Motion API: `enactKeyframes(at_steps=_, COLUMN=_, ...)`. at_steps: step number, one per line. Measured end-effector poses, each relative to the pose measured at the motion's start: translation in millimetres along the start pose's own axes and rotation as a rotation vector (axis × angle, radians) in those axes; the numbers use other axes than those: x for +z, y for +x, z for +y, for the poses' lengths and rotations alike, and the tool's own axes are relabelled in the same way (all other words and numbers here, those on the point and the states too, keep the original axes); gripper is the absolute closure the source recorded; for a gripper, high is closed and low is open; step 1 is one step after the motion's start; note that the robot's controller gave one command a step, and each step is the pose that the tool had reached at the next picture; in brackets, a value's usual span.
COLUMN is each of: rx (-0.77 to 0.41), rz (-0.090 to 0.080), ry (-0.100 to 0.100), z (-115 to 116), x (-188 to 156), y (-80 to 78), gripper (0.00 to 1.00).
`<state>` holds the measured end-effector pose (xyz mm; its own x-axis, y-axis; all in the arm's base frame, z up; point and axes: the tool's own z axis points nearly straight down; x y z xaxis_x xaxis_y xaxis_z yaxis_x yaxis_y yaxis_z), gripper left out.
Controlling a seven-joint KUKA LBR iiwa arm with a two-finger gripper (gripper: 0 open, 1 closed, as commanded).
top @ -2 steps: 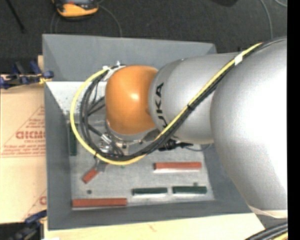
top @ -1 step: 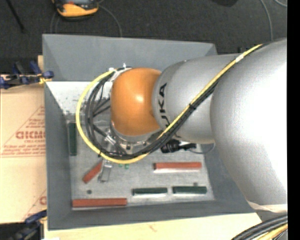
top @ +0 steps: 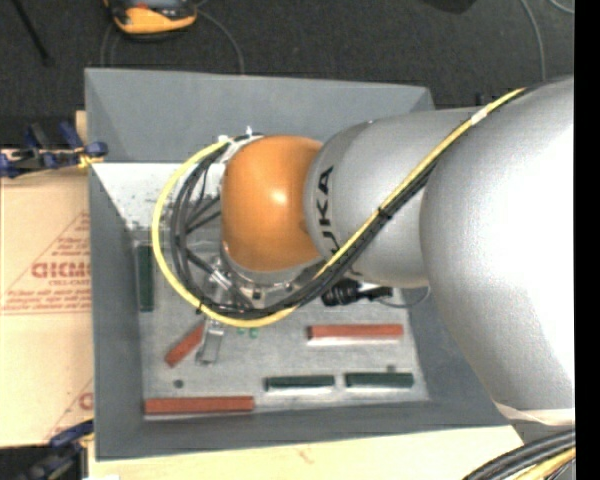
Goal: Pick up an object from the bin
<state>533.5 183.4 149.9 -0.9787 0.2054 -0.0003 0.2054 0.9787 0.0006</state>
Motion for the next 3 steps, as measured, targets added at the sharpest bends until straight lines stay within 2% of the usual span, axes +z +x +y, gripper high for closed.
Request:
enactKeyframes(at_steps=1, rx=-0.311, rz=-0.013, ry=-0.004, z=-0.1, x=75.0, y=8.4, gripper=1.00)
enactKeyframes(at_steps=2, rx=-0.310, rz=-0.013, ry=-0.005, z=-0.2, x=75.0, y=8.4, gripper=1.00)
enactKeyframes(at_steps=3, rx=-0.309, rz=0.002, ry=0.002, z=-13.2, x=39.2, y=6.0, gripper=1.00)
